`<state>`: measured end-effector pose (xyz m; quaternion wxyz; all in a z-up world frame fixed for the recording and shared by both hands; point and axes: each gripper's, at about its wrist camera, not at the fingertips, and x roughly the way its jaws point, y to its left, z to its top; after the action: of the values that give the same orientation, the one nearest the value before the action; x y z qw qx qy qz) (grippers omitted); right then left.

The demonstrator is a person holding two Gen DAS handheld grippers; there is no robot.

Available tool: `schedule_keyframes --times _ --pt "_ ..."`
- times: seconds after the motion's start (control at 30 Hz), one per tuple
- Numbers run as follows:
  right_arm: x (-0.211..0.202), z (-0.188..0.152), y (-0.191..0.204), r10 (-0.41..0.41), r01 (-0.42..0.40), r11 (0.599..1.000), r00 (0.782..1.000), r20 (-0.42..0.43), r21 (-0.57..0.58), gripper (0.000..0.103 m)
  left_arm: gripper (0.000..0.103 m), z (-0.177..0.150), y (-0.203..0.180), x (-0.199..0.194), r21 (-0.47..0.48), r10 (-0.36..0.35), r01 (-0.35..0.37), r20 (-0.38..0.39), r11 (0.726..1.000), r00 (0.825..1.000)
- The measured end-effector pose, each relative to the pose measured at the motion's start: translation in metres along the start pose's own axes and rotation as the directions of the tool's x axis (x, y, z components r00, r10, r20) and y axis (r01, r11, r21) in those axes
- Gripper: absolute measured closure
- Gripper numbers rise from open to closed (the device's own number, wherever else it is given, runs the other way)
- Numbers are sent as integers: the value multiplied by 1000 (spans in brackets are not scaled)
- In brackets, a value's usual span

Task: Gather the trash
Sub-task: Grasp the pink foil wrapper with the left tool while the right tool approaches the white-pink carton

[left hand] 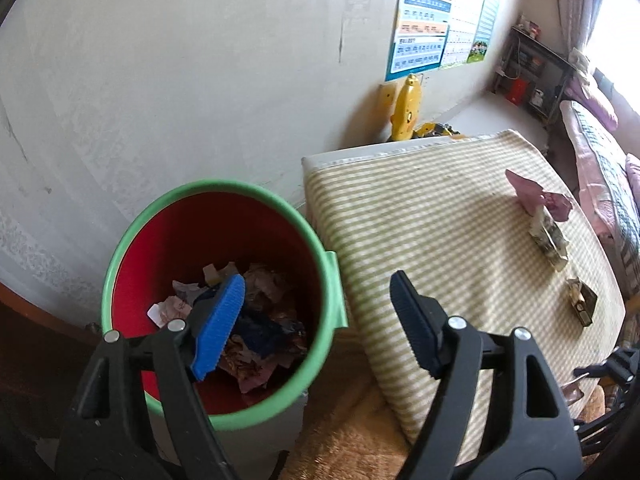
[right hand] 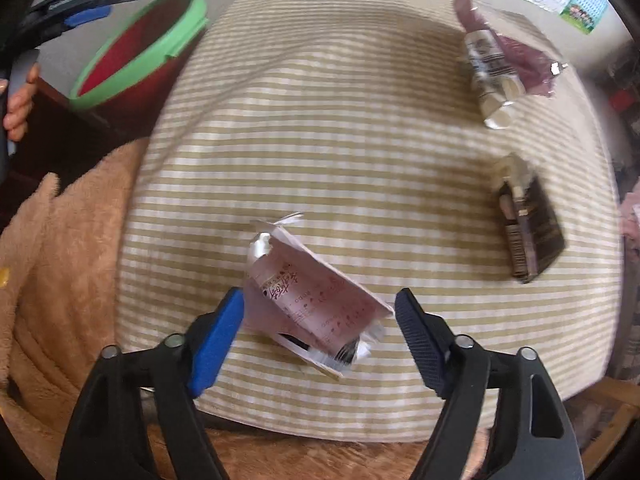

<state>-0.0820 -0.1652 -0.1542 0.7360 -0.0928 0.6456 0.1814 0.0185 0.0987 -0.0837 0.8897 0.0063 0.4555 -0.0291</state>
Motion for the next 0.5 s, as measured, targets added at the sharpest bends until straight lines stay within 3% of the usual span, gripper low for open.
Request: schedule_keyframes --times 0.03,0.13,0.23,0.33,0.43,0.5 --pt "0 -2 1 33 -33 999 999 17 19 50 30 0 -3 0 2 -4 4 -5 1000 1000" --pt "-2 -6 -4 61 -66 995 996 65 81 57 30 -1 -12 -1 12 -10 10 -14 1000 1000" --pt "-9 -9 -22 81 -116 969 983 163 216 68 30 -2 -26 0 32 -28 29 -27 999 999" --pt "-15 -21 -38 40 -155 894 962 269 419 73 30 1 -50 5 54 -77 80 -43 995 996" --pt "-18 -36 -38 -32 -176 823 935 353 540 75 30 8 -88 14 103 -140 147 -71 984 988" --pt "-21 -41 -31 -59 -158 827 930 363 539 75 30 14 -114 20 136 -169 178 -74 975 983"
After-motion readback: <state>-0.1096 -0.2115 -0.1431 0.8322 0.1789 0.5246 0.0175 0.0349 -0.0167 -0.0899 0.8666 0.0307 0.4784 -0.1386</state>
